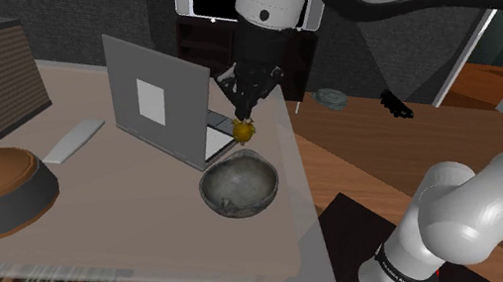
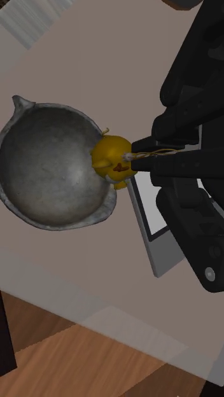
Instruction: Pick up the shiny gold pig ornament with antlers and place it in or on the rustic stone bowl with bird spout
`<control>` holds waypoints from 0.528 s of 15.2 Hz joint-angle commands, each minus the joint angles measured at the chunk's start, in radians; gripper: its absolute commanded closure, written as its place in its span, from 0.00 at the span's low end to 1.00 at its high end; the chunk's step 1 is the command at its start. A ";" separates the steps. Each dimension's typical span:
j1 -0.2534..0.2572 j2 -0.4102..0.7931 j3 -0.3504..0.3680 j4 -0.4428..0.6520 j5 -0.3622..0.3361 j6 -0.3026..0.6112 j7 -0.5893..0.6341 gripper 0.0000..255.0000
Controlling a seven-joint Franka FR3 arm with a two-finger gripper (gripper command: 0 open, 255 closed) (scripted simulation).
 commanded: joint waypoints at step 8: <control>0.011 -0.026 0.008 -0.138 0.013 0.112 0.006 1.00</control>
